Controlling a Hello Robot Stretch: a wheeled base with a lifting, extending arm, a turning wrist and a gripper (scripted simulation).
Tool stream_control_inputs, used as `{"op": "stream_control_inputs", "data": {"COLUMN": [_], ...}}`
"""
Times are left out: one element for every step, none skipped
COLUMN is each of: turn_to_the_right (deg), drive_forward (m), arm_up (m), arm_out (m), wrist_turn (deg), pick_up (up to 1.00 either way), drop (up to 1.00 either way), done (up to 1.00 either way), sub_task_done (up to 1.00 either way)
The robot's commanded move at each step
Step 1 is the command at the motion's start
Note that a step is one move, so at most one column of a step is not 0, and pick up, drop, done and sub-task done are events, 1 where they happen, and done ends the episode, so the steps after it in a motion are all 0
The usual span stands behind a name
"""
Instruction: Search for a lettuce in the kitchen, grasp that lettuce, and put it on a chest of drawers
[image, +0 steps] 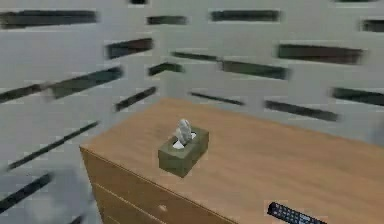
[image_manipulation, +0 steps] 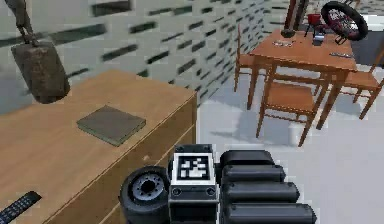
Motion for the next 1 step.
{"op": "stream_control_inputs", "data": {"turn_to_the_right": [-45.0], "drive_forward": [0.00], "arm_up": [0.00], "arm_out": [0.00], "wrist_turn": [0.0], "pick_up": [0.00], "drop": [0.00], "done": [0.00], "sub_task_done": [0.00]}}
